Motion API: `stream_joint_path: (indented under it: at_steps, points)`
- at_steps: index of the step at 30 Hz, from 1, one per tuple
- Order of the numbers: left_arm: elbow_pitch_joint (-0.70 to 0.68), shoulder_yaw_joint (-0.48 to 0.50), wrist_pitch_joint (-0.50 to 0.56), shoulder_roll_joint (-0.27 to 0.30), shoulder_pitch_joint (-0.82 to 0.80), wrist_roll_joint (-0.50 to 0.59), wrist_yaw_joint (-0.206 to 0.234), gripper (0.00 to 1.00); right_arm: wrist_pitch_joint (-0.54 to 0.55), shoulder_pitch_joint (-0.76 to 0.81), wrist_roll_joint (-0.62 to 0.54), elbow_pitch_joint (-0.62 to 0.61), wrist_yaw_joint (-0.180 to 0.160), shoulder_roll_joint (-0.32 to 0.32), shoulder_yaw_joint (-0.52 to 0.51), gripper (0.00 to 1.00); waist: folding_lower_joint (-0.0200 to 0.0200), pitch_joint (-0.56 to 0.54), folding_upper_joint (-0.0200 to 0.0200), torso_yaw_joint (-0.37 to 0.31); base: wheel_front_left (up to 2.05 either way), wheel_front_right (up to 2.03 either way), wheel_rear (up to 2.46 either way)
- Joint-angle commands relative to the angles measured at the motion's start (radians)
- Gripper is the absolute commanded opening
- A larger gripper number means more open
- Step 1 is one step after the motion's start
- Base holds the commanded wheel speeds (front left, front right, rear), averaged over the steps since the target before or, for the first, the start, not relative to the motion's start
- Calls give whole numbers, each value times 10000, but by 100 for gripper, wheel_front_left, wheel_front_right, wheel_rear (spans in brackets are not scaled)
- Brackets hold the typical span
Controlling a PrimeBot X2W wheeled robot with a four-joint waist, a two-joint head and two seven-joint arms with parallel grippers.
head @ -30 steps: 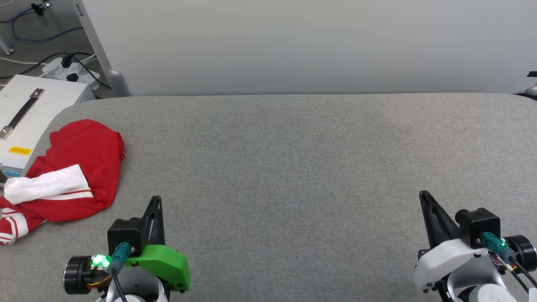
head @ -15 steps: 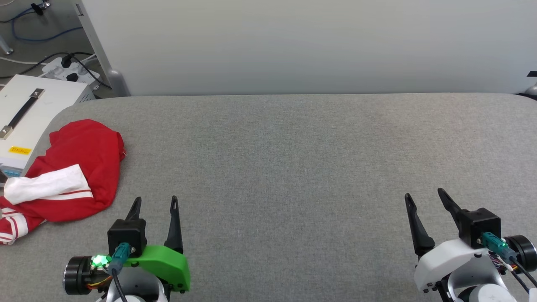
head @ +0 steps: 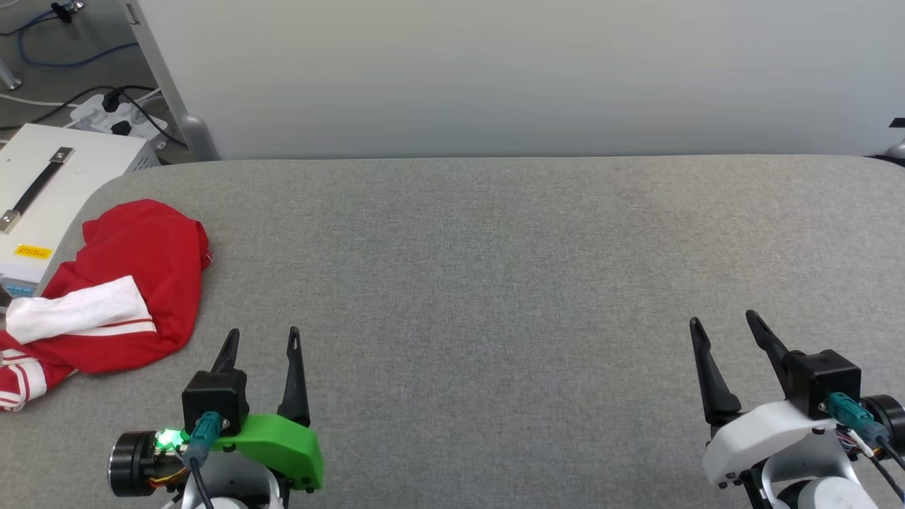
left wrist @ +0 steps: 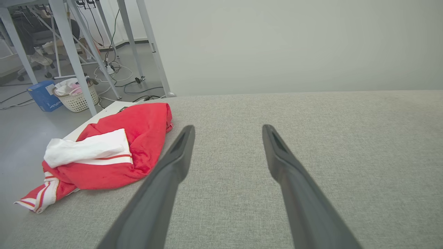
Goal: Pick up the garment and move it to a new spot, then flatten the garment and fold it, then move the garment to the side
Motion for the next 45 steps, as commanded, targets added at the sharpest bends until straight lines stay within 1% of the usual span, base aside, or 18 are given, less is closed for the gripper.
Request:
stream_joint_path:
  at_steps: [1, 21, 45]
  points:
    - [-27, -28, -103, -7, -98, -89, 72, 100, -121, 28, 138, -111, -1, 0, -39, 100, -1, 4, 0, 4, 0, 0, 0]
    - [34, -140, -521, -14, -147, -355, 104, 100, -533, 182, 689, -361, -2, 0, -143, 100, -1, 50, 0, 33, 0, 0, 0]
    - [199, -301, -1017, -23, -114, -586, 132, 100, -1022, 482, 1038, -593, -4, 1, -239, 100, -1, -31, 0, 38, 0, 0, 0]
